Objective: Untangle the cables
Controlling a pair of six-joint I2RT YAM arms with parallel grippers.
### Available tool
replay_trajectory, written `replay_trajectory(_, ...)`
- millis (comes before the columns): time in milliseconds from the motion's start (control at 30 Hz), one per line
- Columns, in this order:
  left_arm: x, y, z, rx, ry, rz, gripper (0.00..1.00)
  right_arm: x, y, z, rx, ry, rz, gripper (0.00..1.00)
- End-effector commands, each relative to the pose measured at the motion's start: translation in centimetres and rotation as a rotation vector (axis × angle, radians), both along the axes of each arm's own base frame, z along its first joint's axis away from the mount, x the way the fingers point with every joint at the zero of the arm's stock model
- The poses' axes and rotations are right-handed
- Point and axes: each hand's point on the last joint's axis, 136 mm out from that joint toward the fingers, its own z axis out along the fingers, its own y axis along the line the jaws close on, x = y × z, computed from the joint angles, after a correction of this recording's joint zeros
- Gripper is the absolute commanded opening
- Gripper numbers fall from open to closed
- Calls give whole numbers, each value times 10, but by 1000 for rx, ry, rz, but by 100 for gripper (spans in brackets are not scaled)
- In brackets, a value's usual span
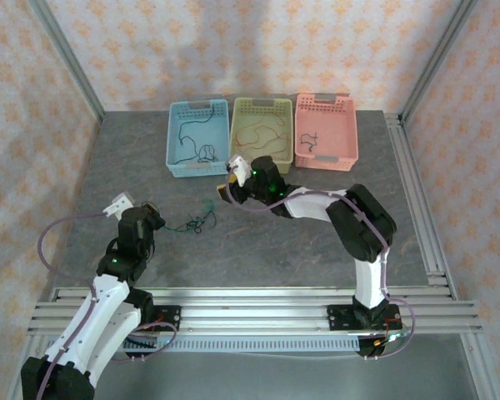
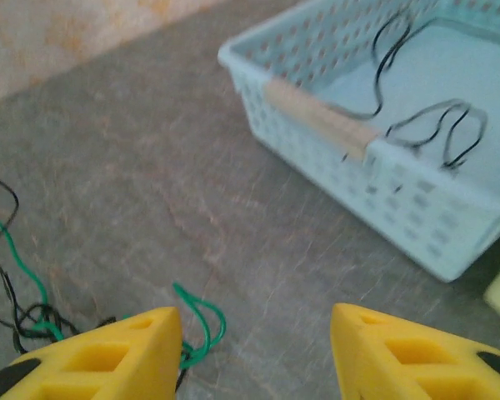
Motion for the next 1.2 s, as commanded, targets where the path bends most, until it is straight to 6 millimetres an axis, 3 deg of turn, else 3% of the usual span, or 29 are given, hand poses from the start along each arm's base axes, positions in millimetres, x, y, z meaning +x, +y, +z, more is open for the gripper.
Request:
replay_trajectory(0,2,-3,6,14,-30,-17,0,-5,16,-7,25,-12,78,50)
replay_trajectory(133,2,-3,5,16,-26,-17,0,5,29,-16,30,66,7,51)
replay_trajectory(367,2,-3,6,16,-27,-16,0,-2,40,-18,52,109,36,52)
replay_trajectory(633,1,-2,6,17,-31,-15,0,-10,59,-41,-16,184,52,52)
replay_trajectory(967,1,-3,6,17,-33,-16,0,0,56,-62,-75,208,-12,49)
replay_trajectory(1067,1,-2,7,18,-35,-14,0,1,55,-67,-90,209,-21,41)
replay_trajectory(1167,1,-2,6,19,-31,-14,0,1,56,-63,-76,197,-16,16)
